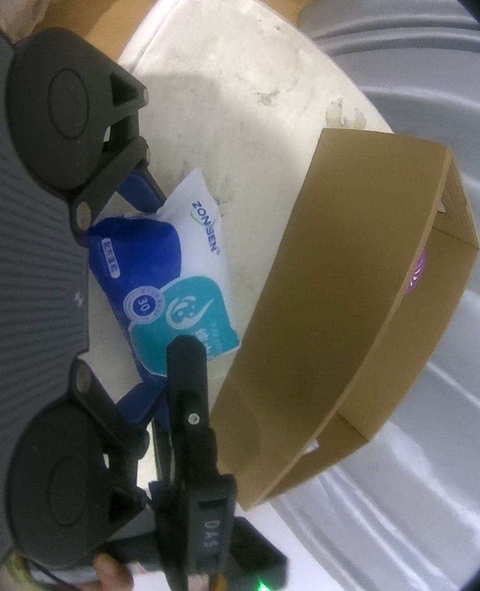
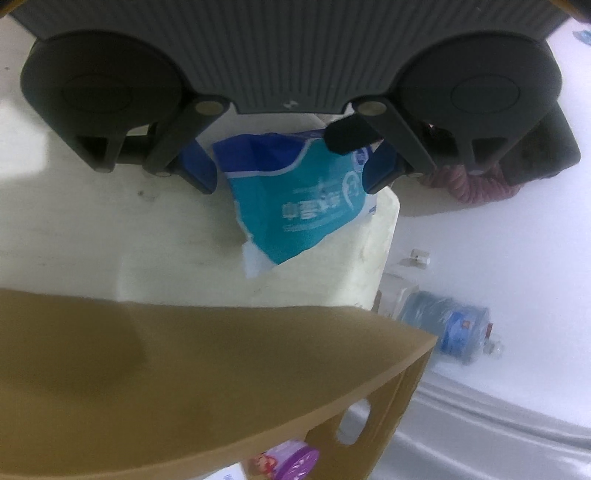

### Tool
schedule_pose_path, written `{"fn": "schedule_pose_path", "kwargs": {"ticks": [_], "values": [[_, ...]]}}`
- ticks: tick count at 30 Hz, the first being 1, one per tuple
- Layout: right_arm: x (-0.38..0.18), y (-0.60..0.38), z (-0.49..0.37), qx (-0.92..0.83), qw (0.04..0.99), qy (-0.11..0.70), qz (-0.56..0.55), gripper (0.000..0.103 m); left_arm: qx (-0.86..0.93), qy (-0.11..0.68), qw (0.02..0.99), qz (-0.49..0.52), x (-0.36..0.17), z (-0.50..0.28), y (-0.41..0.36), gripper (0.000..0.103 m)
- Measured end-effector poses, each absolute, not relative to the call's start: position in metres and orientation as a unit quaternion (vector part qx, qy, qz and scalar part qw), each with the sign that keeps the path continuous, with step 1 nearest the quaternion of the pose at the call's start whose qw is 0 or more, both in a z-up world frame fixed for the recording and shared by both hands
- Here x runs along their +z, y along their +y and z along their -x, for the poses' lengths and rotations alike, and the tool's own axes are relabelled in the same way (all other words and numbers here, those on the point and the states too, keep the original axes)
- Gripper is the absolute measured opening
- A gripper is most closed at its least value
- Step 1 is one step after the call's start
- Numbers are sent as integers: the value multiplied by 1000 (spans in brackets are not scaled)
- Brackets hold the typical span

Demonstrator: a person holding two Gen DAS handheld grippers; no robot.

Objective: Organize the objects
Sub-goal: 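Lower the open right gripper around the wet wipes pack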

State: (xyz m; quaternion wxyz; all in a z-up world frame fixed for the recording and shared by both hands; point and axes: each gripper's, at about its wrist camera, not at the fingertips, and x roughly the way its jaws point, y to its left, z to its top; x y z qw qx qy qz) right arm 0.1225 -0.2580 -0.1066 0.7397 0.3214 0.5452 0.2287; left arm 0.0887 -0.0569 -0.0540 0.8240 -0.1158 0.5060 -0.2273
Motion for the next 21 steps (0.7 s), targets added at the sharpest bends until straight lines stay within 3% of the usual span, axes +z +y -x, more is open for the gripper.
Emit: {"fn": "schedule_pose_path", "kwargs": {"ticks": [8,21], "values": [[-97,-268,-115,230,752,532,-314,88,-245,509,818,104,-51,-67,-74,99],[-107,-265,-113,225,752,536,-311,88,-248,492,835,2,-62,-74,-98,98]]}}
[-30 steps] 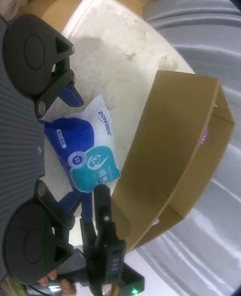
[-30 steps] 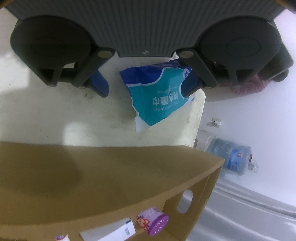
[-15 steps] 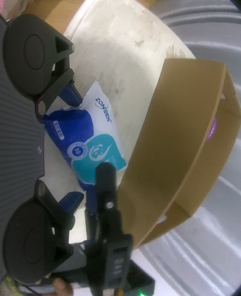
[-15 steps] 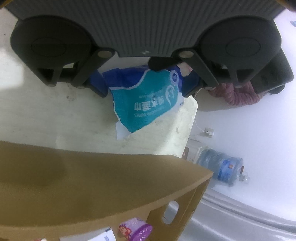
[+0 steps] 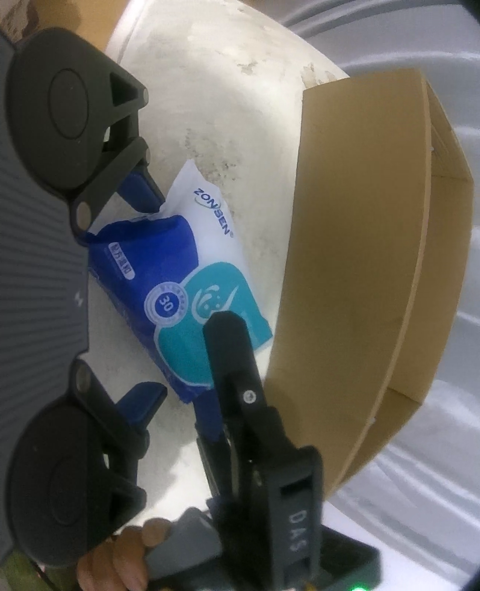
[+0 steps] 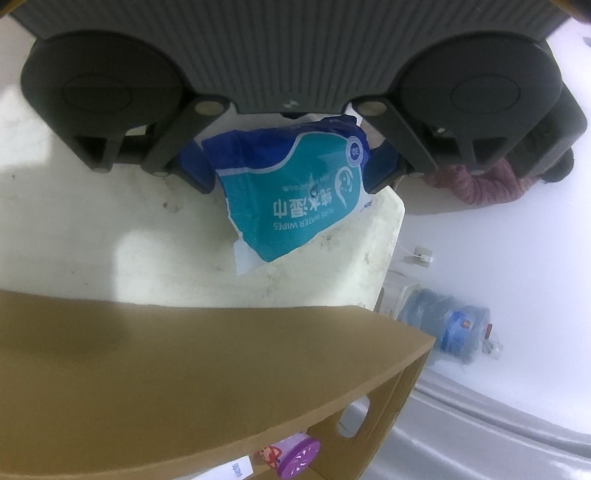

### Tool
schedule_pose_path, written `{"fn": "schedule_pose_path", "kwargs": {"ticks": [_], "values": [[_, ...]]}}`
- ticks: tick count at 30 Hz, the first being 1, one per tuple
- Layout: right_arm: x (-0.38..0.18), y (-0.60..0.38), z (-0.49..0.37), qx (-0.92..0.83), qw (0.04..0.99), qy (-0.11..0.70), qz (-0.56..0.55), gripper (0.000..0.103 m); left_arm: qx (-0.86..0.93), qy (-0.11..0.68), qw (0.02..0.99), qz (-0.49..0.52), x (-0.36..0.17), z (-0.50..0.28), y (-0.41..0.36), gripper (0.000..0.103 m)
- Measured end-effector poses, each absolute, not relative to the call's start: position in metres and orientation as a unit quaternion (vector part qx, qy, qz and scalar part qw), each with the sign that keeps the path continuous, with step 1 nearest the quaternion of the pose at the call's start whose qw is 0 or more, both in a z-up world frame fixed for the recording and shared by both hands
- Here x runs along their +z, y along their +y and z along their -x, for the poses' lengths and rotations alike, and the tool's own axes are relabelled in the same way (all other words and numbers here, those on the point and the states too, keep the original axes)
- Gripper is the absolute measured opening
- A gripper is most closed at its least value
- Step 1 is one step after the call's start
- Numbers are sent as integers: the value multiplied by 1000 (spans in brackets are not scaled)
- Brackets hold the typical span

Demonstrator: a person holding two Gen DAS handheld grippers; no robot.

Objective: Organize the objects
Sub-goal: 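Lower the open right gripper around the wet wipes pack, then close the right gripper on the wet wipes pack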

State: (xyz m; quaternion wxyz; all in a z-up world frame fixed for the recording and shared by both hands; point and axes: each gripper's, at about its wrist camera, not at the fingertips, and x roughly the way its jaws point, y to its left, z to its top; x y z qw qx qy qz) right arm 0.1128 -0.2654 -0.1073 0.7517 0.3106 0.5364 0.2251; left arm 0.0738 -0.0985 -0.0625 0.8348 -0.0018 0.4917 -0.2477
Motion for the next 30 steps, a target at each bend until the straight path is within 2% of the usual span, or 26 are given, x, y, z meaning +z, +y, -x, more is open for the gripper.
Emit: {"fn": "schedule_pose_path", "kwargs": {"ticks": [5,8,12,30], "values": [[-112,-258,-113,227,751,543,-300,86,-240,488,839,-1,-66,-77,-101,96],[-114,-255,-113,227,753,543,-294,82,-236,487,841,0,-66,-78,-102,96],[-109,-255,-113,233,761,535,-284,75,-228,489,842,-3,-61,-61,-112,91],[-113,-268,-109,225,768,526,-288,75,-249,479,842,-2,-60,-56,-109,84]]}}
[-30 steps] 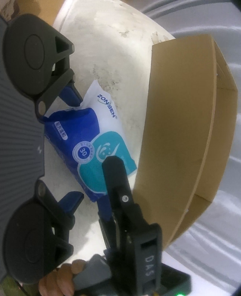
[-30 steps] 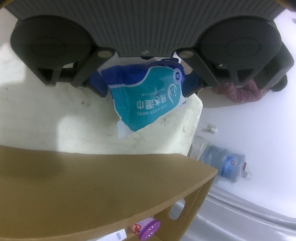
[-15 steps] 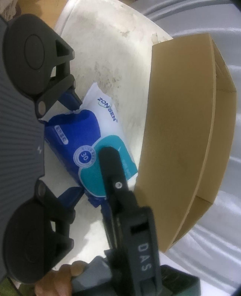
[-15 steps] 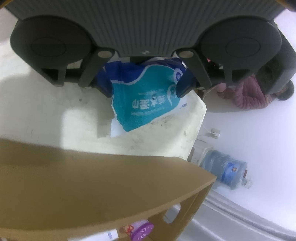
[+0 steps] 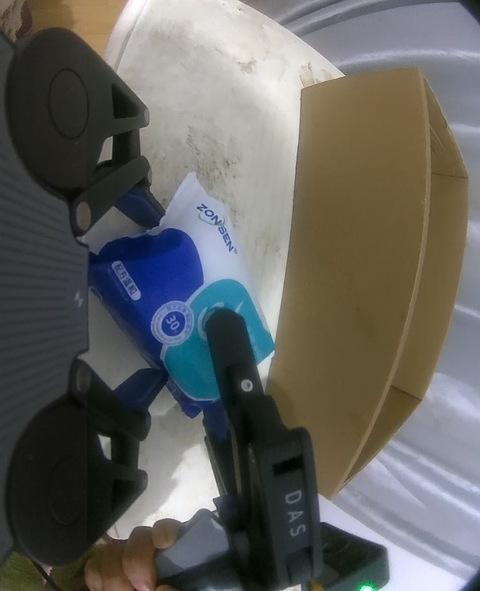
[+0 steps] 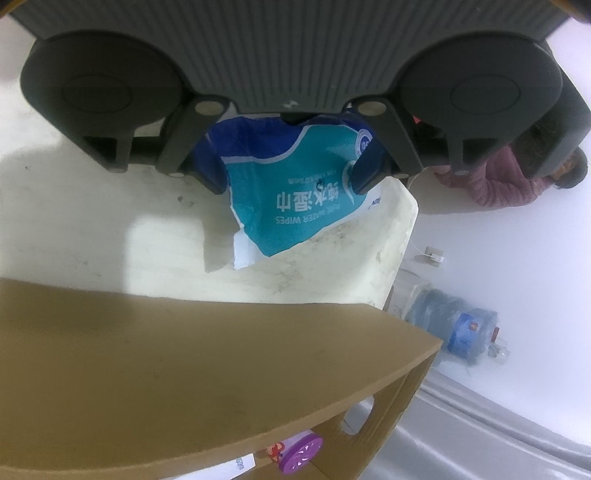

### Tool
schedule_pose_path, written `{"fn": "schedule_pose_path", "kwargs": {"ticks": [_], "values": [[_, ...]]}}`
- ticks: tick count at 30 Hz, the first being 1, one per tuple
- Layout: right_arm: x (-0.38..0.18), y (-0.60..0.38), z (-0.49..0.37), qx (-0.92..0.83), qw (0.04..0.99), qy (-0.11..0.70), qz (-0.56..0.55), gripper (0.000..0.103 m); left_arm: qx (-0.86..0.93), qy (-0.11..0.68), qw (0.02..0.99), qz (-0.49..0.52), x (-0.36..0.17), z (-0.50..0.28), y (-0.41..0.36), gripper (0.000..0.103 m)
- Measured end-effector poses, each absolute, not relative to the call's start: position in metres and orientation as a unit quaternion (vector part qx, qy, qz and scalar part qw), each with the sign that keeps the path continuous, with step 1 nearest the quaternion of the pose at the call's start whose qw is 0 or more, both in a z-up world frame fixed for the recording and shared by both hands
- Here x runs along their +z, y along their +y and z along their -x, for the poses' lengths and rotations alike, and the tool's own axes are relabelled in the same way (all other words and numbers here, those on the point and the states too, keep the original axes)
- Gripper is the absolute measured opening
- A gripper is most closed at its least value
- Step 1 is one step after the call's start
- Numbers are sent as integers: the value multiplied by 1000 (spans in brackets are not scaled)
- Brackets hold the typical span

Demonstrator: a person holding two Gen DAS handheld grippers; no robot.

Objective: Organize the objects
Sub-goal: 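Close the right gripper on the wet wipes pack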

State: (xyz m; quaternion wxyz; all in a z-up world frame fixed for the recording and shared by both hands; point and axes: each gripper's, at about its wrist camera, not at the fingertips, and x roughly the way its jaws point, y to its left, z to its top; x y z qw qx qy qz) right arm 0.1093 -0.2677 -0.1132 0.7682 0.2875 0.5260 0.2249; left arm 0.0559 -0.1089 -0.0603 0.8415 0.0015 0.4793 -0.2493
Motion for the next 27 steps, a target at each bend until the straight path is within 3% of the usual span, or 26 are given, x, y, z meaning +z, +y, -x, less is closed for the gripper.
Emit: {"fn": "schedule_pose_path", "kwargs": {"ticks": [27], "values": [[-111,-260,-103,240,769,526,-274,77,-241,481,843,-19,-45,-55,-109,88]]}}
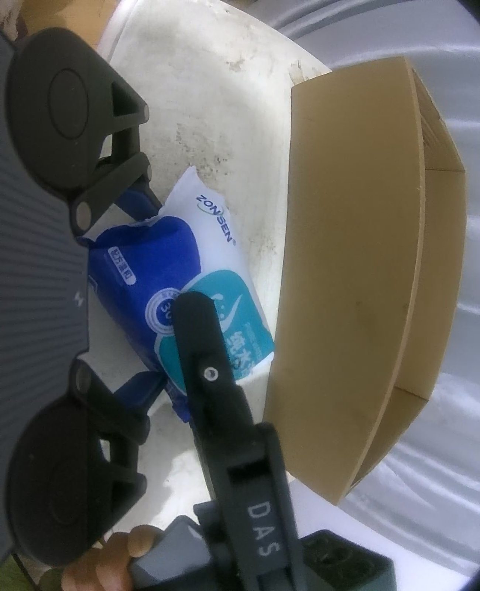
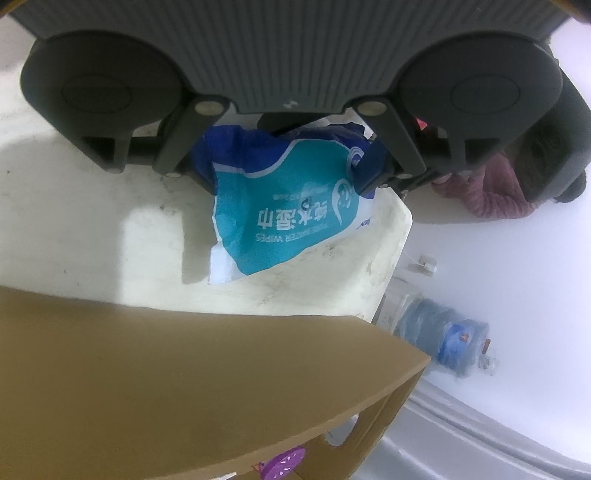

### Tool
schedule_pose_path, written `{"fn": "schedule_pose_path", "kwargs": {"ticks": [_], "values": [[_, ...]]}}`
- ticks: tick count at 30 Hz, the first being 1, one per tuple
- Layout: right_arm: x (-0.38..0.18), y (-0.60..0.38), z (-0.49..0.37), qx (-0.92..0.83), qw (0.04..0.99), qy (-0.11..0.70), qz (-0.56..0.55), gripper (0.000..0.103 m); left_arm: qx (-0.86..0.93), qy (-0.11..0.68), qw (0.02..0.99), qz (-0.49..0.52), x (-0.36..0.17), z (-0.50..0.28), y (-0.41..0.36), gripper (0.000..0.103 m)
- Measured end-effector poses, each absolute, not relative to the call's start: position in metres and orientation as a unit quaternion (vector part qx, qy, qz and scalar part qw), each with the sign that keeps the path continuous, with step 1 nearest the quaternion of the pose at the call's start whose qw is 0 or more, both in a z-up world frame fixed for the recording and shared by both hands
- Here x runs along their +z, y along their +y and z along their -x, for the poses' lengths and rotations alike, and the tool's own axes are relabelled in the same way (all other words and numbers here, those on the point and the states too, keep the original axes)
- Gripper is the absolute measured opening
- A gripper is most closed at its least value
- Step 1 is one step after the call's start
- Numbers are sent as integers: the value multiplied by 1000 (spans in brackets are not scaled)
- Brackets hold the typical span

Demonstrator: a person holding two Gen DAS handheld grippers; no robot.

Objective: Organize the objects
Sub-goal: 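Lift the wet wipes pack off the table with the right gripper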

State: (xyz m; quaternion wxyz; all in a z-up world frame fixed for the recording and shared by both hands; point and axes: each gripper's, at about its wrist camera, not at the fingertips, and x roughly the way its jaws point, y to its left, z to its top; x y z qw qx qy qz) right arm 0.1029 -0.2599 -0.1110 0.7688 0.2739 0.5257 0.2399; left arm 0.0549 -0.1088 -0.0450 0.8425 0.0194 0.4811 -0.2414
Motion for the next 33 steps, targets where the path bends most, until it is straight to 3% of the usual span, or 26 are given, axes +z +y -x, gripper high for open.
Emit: {"fn": "schedule_pose_path", "kwargs": {"ticks": [33], "values": [[-99,-259,-102,243,774,521,-266,76,-233,471,851,-23,-33,-62,-105,85]]}}
